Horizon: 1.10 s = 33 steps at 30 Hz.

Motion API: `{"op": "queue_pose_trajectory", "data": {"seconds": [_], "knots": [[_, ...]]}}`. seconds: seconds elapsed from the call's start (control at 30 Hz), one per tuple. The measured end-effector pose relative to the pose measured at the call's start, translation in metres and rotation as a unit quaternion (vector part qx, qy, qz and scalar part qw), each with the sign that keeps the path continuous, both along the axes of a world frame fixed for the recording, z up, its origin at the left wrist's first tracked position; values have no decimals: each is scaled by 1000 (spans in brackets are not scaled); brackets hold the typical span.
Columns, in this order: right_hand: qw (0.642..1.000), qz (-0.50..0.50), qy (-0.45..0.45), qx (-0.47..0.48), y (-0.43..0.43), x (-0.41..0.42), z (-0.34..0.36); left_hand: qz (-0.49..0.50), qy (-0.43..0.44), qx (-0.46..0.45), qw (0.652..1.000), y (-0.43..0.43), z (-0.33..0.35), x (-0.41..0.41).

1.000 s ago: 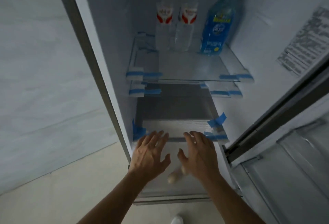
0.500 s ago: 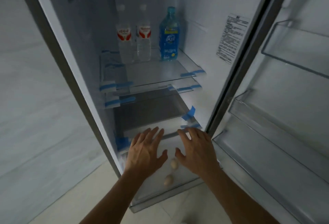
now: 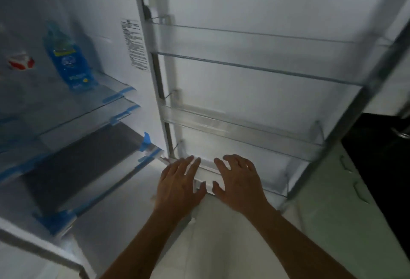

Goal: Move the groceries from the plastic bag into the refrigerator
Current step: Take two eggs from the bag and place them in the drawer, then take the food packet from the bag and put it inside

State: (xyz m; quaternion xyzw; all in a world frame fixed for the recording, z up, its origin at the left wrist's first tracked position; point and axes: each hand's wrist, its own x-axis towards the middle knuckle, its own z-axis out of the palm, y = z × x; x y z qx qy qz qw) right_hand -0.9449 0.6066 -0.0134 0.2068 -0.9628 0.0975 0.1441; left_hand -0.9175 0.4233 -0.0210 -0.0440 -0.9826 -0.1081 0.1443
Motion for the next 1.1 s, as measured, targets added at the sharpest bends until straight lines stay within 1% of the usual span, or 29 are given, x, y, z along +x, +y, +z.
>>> {"op": "queue_pose_trajectory", "data": {"seconds": [0.1, 0.33, 0.43, 0.53, 0.63, 0.77, 0.97, 1.1], "knots": [[999, -54, 1, 4, 58, 29, -1, -77, 12, 4, 997, 55, 2, 2], [982, -186, -12, 17, 171, 100, -1, -213, -7, 7, 977, 172, 4, 30], [965, -260, -16, 18, 213, 136, -3, -272, -18, 4, 962, 219, -3, 42], [938, -343, -38, 35, 247, 179, -8, -352, -27, 6, 935, 265, -8, 56], [902, -426, -58, 40, 267, 223, -9, -435, -20, -4, 900, 307, -8, 74], [845, -530, -54, 34, 274, 285, -3, -534, -8, -11, 845, 346, -5, 105], [735, -677, -38, 8, 239, 373, -5, -675, -14, -28, 737, 371, -7, 164], [660, -750, -46, 10, 196, 429, -9, -757, -27, -19, 653, 368, -13, 216]]}}
